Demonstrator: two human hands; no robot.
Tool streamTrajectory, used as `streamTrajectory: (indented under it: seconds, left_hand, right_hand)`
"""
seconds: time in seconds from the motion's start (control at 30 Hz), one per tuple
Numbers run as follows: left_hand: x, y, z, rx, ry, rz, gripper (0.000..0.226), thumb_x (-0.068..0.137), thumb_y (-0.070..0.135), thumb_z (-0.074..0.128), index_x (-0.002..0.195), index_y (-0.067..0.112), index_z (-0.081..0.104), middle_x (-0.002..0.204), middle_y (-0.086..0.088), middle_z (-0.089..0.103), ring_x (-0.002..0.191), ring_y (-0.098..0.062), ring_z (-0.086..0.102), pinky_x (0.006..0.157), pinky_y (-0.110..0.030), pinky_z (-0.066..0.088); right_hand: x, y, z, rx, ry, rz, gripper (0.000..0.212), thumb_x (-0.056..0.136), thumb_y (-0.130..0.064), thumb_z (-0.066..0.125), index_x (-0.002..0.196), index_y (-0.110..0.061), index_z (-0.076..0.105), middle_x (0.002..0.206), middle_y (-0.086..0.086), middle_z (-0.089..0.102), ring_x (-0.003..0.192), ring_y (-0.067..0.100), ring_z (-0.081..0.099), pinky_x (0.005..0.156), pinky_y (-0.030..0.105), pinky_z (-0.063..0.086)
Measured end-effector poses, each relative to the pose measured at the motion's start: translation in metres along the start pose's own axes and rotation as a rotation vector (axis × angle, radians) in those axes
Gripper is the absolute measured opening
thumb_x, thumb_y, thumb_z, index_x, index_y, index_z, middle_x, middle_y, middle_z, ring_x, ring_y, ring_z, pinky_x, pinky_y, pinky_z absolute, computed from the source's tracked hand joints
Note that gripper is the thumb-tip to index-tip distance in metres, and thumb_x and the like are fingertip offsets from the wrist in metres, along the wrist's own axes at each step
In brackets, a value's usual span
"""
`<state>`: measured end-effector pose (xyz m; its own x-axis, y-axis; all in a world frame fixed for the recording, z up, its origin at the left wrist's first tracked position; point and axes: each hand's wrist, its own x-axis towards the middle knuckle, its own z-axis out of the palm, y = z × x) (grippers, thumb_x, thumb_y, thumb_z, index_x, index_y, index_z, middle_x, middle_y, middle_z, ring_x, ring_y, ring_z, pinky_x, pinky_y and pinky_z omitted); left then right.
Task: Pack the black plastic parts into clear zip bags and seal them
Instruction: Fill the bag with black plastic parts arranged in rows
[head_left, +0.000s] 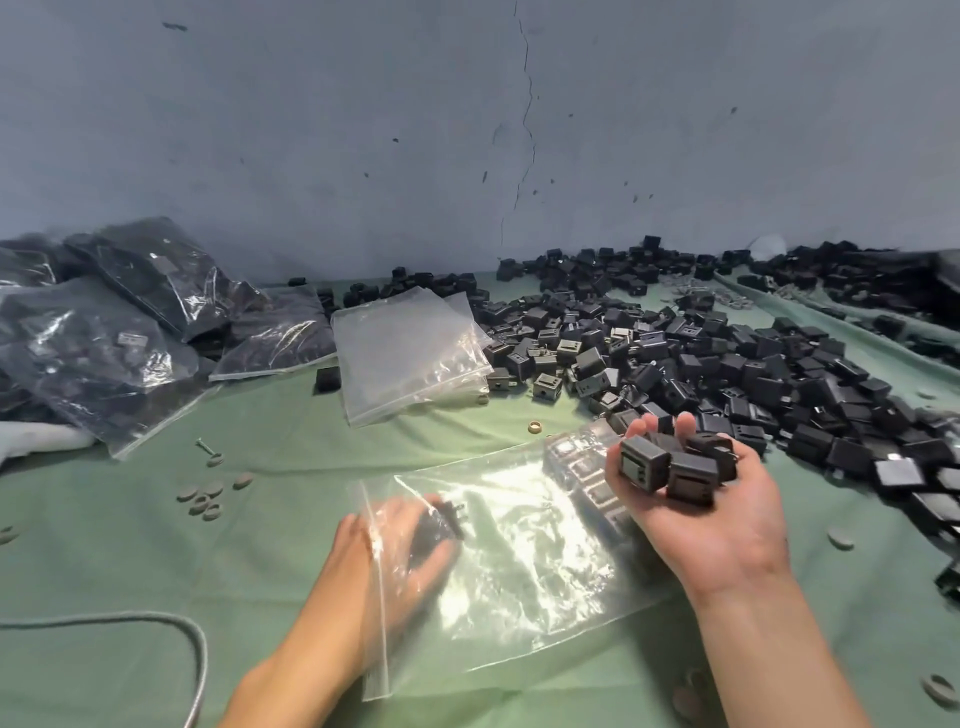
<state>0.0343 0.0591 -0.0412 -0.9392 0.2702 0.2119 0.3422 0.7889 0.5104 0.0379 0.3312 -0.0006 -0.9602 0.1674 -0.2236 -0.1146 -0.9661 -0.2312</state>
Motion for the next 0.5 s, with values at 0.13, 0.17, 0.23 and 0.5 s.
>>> streamTrajectory:
  seconds: [0.13,0.17,0.23,0.5]
  left_hand:
    - [0.017,0.009,-0.003,0.005,-0.072,0.128,0.023,0.087,0.029,0.040,0.099,0.042,0.055,0.100,0.016,0.061,0.098,-0.007,0.059,0.087,-0.033,0.048]
    - [0.020,0.008,-0.001,0.040,-0.081,0.141,0.027,0.085,0.034,0.039,0.106,0.043,0.054,0.105,0.018,0.059,0.100,-0.005,0.056,0.089,-0.032,0.046]
    - [0.022,0.009,0.002,0.087,-0.070,0.119,0.037,0.085,0.055,0.034,0.117,0.044,0.051,0.110,0.020,0.052,0.103,0.000,0.048,0.091,-0.026,0.041]
    - [0.031,0.027,0.008,-0.018,0.009,0.220,0.041,0.099,0.037,0.042,0.133,0.021,0.060,0.138,0.014,0.052,0.129,-0.004,0.046,0.111,-0.026,0.035]
  right_hand:
    - [0.010,-0.007,0.003,0.001,0.011,-0.020,0.020,0.098,-0.028,0.043,0.098,-0.019,0.062,0.105,0.011,0.062,0.091,0.023,0.062,0.083,0.043,0.054]
    - [0.013,-0.009,0.003,0.010,0.008,-0.021,0.020,0.098,-0.028,0.043,0.100,-0.020,0.062,0.106,0.010,0.061,0.091,0.023,0.062,0.080,0.043,0.054]
    - [0.019,-0.010,0.004,0.020,-0.003,-0.025,0.019,0.098,-0.026,0.043,0.100,-0.020,0.062,0.106,0.011,0.061,0.090,0.024,0.063,0.075,0.042,0.055]
    - [0.037,-0.009,0.016,-0.013,-0.033,-0.053,0.018,0.078,-0.019,0.051,0.092,-0.018,0.062,0.099,0.013,0.062,0.082,0.026,0.065,0.078,0.042,0.056]
